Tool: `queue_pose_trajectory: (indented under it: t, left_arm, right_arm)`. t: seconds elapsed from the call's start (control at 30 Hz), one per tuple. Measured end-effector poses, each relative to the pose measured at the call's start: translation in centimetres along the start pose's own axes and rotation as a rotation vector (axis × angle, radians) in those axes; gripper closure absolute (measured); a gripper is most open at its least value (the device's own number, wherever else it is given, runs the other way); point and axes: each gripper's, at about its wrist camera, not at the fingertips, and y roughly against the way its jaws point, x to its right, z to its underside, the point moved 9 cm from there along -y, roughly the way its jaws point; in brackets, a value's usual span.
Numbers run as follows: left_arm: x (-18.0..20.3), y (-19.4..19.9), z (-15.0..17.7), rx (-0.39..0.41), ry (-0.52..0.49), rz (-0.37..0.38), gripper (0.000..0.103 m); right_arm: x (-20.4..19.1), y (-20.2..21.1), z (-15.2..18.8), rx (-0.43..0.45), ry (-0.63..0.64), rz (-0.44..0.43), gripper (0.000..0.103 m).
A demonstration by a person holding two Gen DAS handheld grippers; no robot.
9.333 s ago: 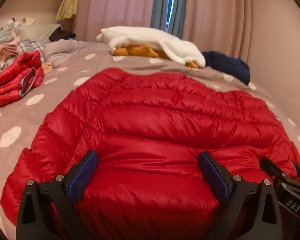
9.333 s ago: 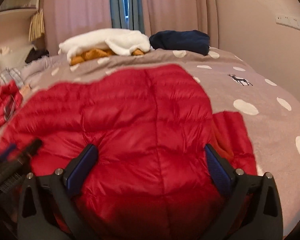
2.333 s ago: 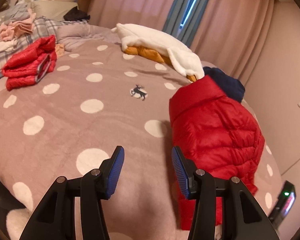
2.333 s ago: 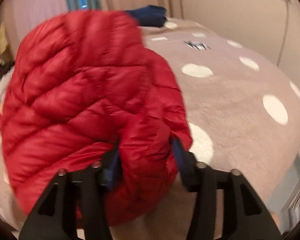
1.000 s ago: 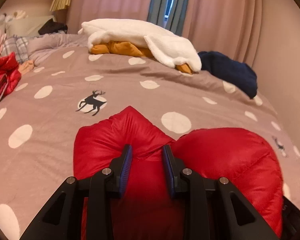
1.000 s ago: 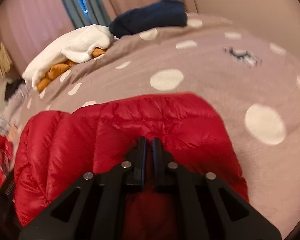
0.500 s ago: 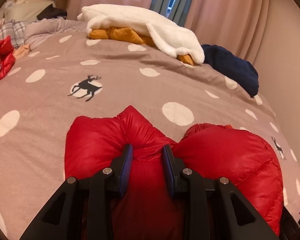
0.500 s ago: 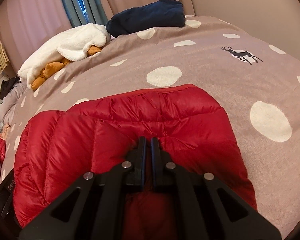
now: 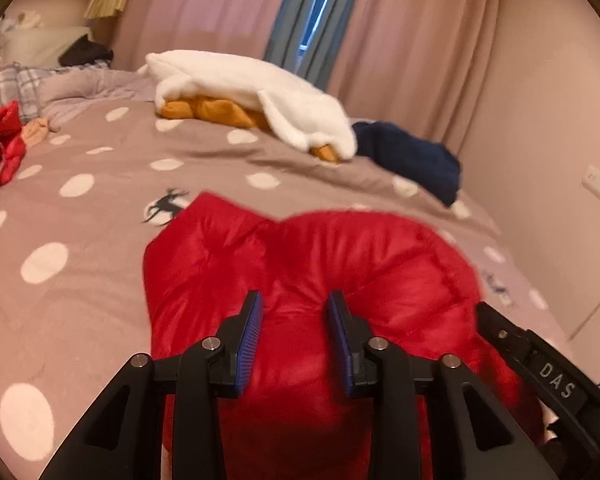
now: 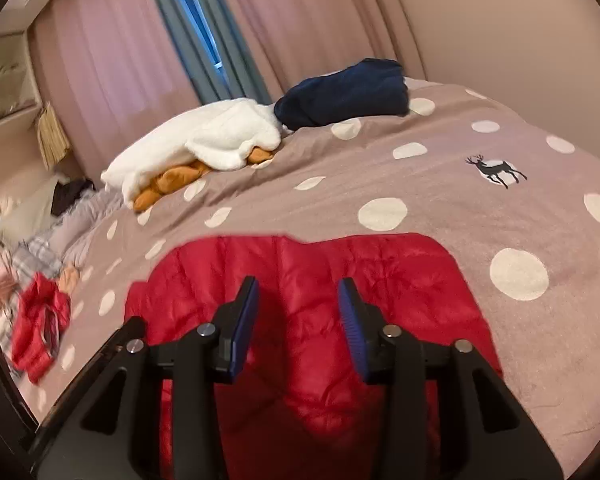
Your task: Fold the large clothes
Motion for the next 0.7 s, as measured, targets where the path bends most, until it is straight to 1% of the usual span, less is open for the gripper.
queue_pose_trajectory:
  t: [0.03,0.07,0.13,0.17,0.23,0.27,0.37,0.47,0.57,0.63,0.7]
  left_arm:
    - [-0.5,-0.7,0.7,0.008,-0.006,-0.023,0.059]
    - [-0.7,-1.2,1.0,0.013,-0.007,-0.027,0.056]
    - [-0.9,-2.0,1.4,0.014,-0.005,-0.02,0.055]
    - [-0.8,-2.3,1.5,0.01,-0.014,-0.025,0.054]
    - [-0.3,-2.3,1.5,0.019,-0.053,-0.055,0.054]
    - [0.1,-2.5,1.6,0.027,-0.081,-0.077,0.054]
    - [0.0,-3.0,1.7,0.013,-0.089,-0.08,0.054]
    - [-0.3,-3.6,2.0,-0.005,-0.076,-0.066,0.054]
    - [-0.3,-4.5,2.1,-0.024,-0.081,-0.093,0.054]
    - [-0.2,-4.7,2.2,-0.035,-0.084,-0.105,0.054]
    - [-0.2,-4.2,2.2,-0.029,-0.079,-0.104,0.053]
  right_arm:
    - [0.2,-0.4,0.6,-0.014,0.004,0.012,0.065]
    - [0.7,-1.1,1.5,-0.036,-0.008,0.007,0.065]
    - [1.4,-1.9,2.6,-0.043,-0.01,-0.021,0.065]
    - [1.4,-2.3,3.0,-0.042,0.012,-0.025,0.065]
    - [1.5,-3.0,3.8,-0.038,0.065,-0.005,0.065]
    - [1.4,-3.3,4.1,-0.022,0.093,0.019,0.065]
    - [1.8,-3.9,4.4,-0.009,0.119,0.055,0.065]
    - [2.4,-4.7,4.6,-0.029,0.092,0.032,0.065]
    - [2.8,-5.2,4.9,-0.034,0.064,0.004,0.065]
    - [2.8,-5.6,5.0,-0.042,0.058,0.005,0.065]
    - [2.8,-5.7,5.0,-0.049,0.057,0.011,0.065]
